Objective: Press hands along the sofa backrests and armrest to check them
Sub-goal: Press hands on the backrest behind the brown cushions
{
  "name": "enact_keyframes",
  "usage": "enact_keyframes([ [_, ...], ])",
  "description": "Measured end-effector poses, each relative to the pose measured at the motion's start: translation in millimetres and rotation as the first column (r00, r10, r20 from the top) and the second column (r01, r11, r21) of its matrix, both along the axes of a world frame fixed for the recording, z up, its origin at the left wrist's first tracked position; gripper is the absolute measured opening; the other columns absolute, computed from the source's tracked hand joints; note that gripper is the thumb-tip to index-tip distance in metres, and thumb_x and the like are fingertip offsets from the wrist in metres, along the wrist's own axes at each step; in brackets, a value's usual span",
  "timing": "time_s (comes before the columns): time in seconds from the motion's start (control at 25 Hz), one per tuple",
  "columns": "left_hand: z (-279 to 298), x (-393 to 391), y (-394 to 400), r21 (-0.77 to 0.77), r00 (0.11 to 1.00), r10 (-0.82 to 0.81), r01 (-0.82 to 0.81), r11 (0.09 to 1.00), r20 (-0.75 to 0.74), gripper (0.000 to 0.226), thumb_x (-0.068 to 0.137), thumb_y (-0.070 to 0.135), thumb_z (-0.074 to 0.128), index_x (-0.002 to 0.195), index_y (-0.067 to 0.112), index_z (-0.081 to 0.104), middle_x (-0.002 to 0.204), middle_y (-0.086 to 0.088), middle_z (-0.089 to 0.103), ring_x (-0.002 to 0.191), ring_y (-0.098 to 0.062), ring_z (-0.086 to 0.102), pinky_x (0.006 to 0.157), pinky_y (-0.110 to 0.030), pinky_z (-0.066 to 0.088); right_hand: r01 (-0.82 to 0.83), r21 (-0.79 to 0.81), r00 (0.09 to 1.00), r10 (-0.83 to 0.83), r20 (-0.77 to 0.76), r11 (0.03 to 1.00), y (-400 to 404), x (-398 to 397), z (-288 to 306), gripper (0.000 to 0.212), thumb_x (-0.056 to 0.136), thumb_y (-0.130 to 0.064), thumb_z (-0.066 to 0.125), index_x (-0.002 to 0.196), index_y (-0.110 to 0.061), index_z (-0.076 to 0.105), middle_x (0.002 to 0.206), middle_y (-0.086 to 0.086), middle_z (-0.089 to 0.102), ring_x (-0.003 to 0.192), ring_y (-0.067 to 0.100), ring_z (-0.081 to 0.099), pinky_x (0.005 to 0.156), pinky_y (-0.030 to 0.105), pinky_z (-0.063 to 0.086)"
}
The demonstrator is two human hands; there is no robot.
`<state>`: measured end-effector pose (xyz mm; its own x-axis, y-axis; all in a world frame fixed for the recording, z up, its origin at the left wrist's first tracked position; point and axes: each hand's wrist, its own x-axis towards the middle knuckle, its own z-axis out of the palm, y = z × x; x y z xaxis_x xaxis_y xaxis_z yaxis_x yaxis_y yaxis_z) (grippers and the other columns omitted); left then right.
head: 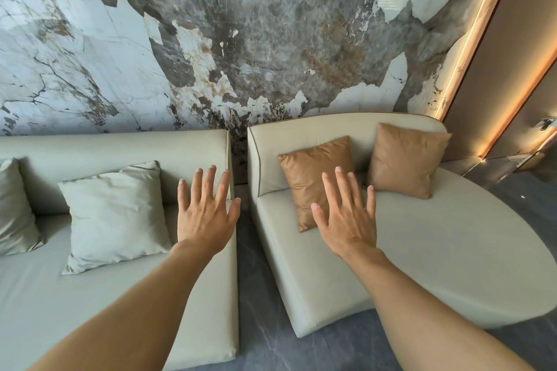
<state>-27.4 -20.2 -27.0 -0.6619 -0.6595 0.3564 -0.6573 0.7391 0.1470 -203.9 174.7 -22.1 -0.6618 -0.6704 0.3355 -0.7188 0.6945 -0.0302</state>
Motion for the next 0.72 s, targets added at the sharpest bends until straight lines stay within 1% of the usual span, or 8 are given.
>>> enact_keyframes([
  [0.16, 0.1, -40.8, -10.7, -0.013, 1.0, 0.014, -0.014, 1.0, 0.014, 0.062, 0.092, 0.045, 0.04, 0.147, 0.021, 0.026, 0.155, -0.009, 0.028, 0.145, -0.03, 0.016, 0.116, -0.053, 0.003, -0.017, -0.032, 1.0, 0.018, 0.012, 0.999, -13.0, -42.5, -1.9, 0.065, 0.092, -0.047, 0.044, 0.15, -0.022, 0.026, 0.159, 0.007, 0.023, 0.145, 0.029, 0.023, 0.114, 0.059, 0.016],
  [0.24, -0.8, -65.3, -14.4, -0.019, 0.998, 0.038, -0.037, 0.999, 0.041, 0.062, 0.093, 0.046, 0.038, 0.148, 0.022, 0.024, 0.156, -0.008, 0.026, 0.145, -0.029, 0.013, 0.116, -0.052, 0.001, -0.037, -0.05, 0.999, 0.038, 0.022, 0.998, -20.9, -69.1, -4.2, 0.065, 0.092, -0.045, 0.048, 0.149, -0.022, 0.028, 0.158, 0.007, 0.024, 0.145, 0.029, 0.023, 0.114, 0.06, 0.016],
  [0.32, -2.6, -100.7, -15.8, -0.022, 0.997, 0.067, -0.066, 0.998, 0.046, 0.062, 0.093, 0.047, 0.036, 0.149, 0.023, 0.022, 0.158, -0.007, 0.023, 0.146, -0.028, 0.011, 0.117, -0.052, 0.001, -0.062, -0.069, 0.997, 0.064, 0.035, 0.996, -30.3, -110.7, -6.5, 0.066, 0.092, -0.045, 0.048, 0.15, -0.022, 0.027, 0.159, 0.007, 0.023, 0.145, 0.028, 0.021, 0.115, 0.059, 0.013],
  [0.44, -2.9, -162.6, -11.4, -0.01, 0.991, 0.129, -0.129, 0.992, 0.046, 0.062, 0.093, 0.047, 0.034, 0.149, 0.023, 0.019, 0.159, -0.007, 0.02, 0.147, -0.027, 0.008, 0.118, -0.052, -0.001, -0.108, -0.064, 0.993, 0.111, 0.038, 0.992, -43.5, -187.2, -3.5, 0.065, 0.092, -0.047, 0.048, 0.149, -0.022, 0.029, 0.158, 0.007, 0.025, 0.144, 0.028, 0.025, 0.114, 0.06, 0.014],
  [0.56, 1.0, -218.3, -4.3, 0.0, 0.982, 0.181, -0.181, 0.983, 0.044, 0.062, 0.094, 0.047, 0.035, 0.149, 0.023, 0.02, 0.158, -0.007, 0.021, 0.146, -0.028, 0.01, 0.118, -0.053, 0.002, -0.15, -0.018, 0.988, 0.151, 0.038, 0.988, -50.0, -254.0, -3.4, 0.064, 0.093, -0.053, 0.033, 0.15, -0.024, 0.025, 0.16, 0.006, 0.02, 0.145, 0.027, 0.023, 0.115, 0.058, 0.01],
  [0.64, 4.9, -255.7, -0.5, 0.008, 0.975, 0.22, -0.22, 0.975, 0.035, 0.063, 0.094, 0.046, 0.037, 0.149, 0.022, 0.021, 0.158, -0.008, 0.023, 0.146, -0.029, 0.011, 0.118, -0.053, 0.003, -0.179, -0.008, 0.983, 0.179, 0.049, 0.984, -54.7, -295.5, -4.8, 0.067, 0.091, -0.056, 0.022, 0.151, -0.025, 0.023, 0.161, 0.004, 0.017, 0.146, 0.027, 0.019, 0.116, 0.057, 0.009],
  [0.72, 7.3, -285.0, 0.9, 0.02, 0.966, 0.253, -0.254, 0.967, 0.046, 0.063, 0.094, 0.046, 0.037, 0.149, 0.022, 0.02, 0.158, -0.007, 0.021, 0.146, -0.029, 0.01, 0.118, -0.052, 0.002, -0.205, 0.0, 0.977, 0.205, 0.065, 0.979, -63.8, -328.6, -4.6, 0.069, 0.089, -0.058, 0.015, 0.151, -0.027, 0.021, 0.161, 0.003, 0.016, 0.146, 0.026, 0.017, 0.116, 0.056, 0.009],
])
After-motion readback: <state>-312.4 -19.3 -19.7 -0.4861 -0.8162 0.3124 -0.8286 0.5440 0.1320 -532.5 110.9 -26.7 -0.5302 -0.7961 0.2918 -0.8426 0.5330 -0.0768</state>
